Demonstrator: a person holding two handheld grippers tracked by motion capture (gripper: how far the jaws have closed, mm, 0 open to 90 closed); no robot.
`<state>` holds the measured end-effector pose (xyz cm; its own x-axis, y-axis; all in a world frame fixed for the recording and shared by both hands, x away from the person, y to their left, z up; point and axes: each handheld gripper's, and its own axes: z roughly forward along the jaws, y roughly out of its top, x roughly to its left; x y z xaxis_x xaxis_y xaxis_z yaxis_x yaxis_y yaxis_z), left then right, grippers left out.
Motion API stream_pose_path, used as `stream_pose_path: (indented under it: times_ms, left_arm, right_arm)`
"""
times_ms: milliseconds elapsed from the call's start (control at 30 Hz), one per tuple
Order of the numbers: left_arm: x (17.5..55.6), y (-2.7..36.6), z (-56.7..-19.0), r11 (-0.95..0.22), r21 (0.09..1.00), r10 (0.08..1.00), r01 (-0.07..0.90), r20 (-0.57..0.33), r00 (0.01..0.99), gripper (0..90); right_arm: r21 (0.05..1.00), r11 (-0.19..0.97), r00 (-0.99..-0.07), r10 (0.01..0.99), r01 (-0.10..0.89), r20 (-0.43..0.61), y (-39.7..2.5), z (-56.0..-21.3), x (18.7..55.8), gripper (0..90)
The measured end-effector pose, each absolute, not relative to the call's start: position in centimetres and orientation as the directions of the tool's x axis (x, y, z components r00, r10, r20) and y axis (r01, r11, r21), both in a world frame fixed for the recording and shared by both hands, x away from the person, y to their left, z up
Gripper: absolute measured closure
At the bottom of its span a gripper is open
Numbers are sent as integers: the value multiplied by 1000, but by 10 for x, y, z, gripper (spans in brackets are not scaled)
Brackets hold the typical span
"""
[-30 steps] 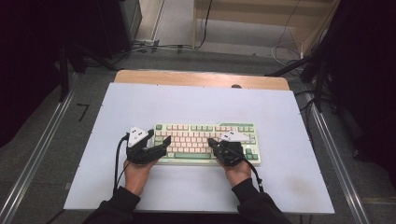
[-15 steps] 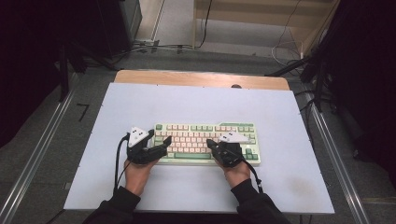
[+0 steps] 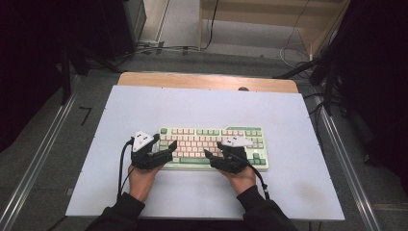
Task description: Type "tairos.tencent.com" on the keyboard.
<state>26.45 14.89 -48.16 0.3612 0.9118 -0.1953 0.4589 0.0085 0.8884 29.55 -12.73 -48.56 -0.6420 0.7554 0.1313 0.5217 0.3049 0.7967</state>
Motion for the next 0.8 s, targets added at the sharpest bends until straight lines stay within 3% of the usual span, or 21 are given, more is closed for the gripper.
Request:
stream_pose_path:
  times_ms: [267, 800]
  left_arm:
    - [264, 149, -481, 9, 889, 912, 458, -195, 360, 268]
    - [264, 148, -482, 2, 888, 911, 460, -191, 365, 268]
  right_arm:
    - [824, 316, -662, 744, 471, 94, -126, -485, 289, 874]
    - [784, 363, -669, 739, 503, 87, -120, -495, 293, 878]
